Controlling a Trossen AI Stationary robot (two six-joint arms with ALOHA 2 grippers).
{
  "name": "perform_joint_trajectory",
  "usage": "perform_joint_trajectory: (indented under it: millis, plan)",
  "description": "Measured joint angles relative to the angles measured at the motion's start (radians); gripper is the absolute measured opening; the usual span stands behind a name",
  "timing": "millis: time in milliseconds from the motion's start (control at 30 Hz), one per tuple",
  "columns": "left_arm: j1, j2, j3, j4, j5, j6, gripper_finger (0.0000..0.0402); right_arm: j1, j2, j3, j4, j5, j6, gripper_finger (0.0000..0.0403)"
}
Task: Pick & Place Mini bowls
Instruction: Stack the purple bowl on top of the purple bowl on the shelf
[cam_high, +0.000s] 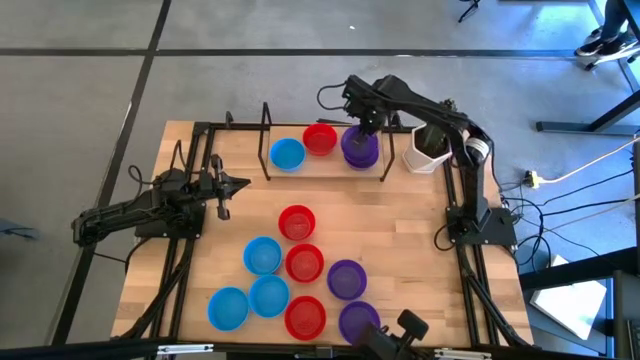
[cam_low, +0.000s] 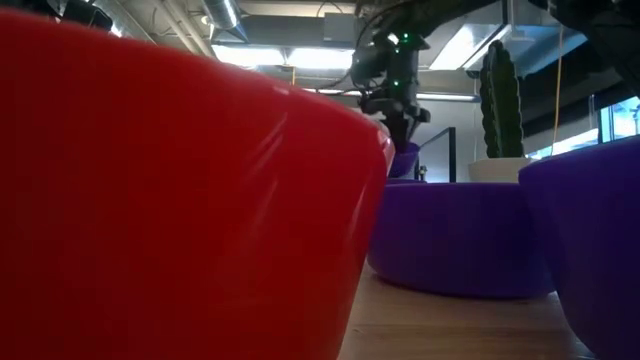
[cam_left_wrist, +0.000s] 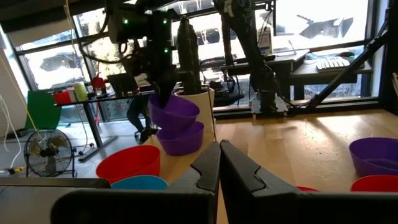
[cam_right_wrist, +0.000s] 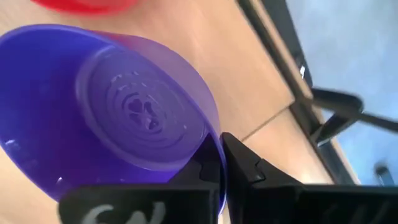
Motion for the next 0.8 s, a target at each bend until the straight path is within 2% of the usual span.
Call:
perform_joint_trajectory:
  millis: [433, 567, 800]
  plan:
    - [0.0, 0.0, 0.0, 0.0, 0.0, -0.001, 0.0006, -0.005, 0.049, -0.003, -0.035, -0.004, 0.02, 0.0003]
    - [0.0, 0.0, 0.0, 0.0, 0.0, -0.001, 0.0004, -0.005, 0.064, -0.003, -0.04, -0.052, 0.012, 0.0005]
    - [0.0, 0.0, 0.0, 0.0, 0.0, -0.001, 0.0008, -0.005, 0.066, -0.003, -0.028, -0.053, -0.008, 0.0062]
